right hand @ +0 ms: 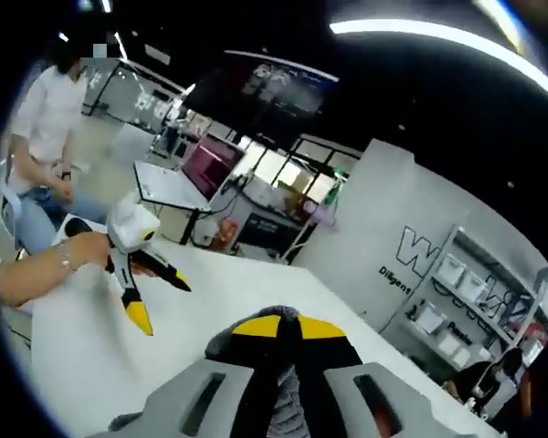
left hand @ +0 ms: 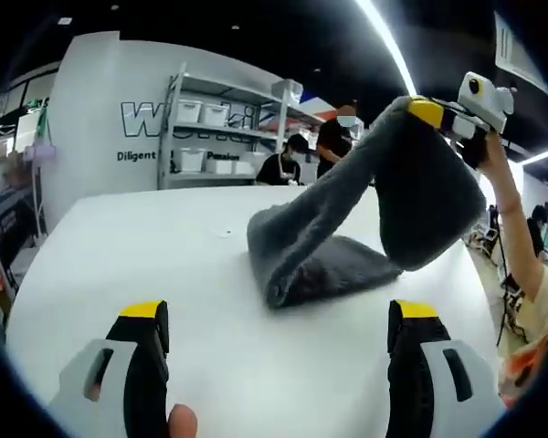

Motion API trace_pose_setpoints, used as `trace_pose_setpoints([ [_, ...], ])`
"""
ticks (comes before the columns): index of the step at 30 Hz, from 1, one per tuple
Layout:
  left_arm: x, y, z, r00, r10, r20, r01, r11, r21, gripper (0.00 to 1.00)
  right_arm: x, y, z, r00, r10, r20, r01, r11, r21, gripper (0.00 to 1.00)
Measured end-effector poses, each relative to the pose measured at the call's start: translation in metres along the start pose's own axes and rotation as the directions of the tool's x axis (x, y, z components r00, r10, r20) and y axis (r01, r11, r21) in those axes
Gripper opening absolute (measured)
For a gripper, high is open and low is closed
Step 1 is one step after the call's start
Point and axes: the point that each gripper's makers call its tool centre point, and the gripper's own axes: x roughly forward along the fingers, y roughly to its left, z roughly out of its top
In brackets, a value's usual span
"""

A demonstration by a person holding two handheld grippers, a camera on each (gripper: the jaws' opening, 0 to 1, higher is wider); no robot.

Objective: Fold the towel on the table until its edges align and the towel forms a compact rectangular stack.

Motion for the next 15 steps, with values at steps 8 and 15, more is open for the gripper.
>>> trace_pose_setpoints([
  [8, -0.001, -0.013, 0.001, 0.999, -0.036, 0.037, 0.037, 0.999, -0.032, 0.98, 0.012, 0.065, -0.056, 0.98, 0.175, -0.093, -0.175, 0.984, 0.0, 0.01],
  [15, -0.001, 0.004, 0.01, 0.998, -0.03, 0.051, 0.032, 0.999, -0.042, 0.98, 0.009, 0.125, -0.093, 0.929, 0.336, -0.157, -0.33, 0.942, 0.06, 0.01],
])
